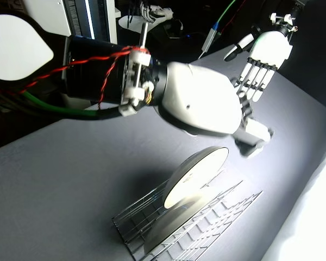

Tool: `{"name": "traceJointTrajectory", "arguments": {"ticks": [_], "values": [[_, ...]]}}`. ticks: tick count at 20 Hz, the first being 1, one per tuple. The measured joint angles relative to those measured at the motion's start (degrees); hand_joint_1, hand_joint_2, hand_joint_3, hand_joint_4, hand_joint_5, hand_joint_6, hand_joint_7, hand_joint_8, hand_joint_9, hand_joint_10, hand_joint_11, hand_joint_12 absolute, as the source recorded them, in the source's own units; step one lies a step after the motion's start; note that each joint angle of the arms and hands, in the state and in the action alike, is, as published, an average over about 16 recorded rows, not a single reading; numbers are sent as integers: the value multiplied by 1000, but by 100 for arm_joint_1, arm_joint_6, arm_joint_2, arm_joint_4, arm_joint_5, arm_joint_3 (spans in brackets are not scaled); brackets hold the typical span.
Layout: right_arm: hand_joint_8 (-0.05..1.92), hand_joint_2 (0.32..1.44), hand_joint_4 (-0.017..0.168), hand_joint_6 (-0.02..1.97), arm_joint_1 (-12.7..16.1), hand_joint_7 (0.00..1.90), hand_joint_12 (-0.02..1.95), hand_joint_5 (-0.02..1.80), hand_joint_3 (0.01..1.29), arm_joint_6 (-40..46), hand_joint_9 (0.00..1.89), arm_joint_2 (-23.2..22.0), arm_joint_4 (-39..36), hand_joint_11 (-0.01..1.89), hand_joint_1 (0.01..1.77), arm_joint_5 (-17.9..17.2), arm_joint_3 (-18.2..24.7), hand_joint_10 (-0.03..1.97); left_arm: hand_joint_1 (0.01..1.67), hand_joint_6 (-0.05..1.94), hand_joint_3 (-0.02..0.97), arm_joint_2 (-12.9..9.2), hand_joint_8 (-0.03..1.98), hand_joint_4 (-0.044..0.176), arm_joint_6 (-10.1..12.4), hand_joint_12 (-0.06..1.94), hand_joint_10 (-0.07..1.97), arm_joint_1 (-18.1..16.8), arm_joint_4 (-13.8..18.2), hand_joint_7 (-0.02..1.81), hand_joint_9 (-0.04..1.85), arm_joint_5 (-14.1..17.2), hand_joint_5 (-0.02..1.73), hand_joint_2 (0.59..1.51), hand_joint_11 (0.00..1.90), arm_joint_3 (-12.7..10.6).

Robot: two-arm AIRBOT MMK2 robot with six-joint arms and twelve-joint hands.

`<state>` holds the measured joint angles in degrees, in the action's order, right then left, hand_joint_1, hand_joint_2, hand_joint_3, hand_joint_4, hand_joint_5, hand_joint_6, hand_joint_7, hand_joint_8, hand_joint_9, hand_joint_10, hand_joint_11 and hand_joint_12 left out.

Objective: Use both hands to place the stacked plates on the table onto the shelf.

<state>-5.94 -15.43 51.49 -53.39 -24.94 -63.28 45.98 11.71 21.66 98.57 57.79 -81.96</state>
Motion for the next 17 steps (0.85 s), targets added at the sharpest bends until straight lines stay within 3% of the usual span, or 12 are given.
{"name": "traceJointTrajectory", "arguments": {"ticks": [10,17], "values": [[27,1100,10,50,-486,730,1277,648,14,-355,710,-45,-854,239,1079,-2113,-103,53,16,24,20,15,20,-1,0,74,27,73,-2,142,121,-5,137,1094,92,96],[40,1102,18,101,-702,769,1291,681,14,-444,743,-77,-1041,262,1045,-2703,-129,72,16,51,20,22,49,-1,-1,164,60,94,-7,238,213,-4,227,1108,149,128]]}}
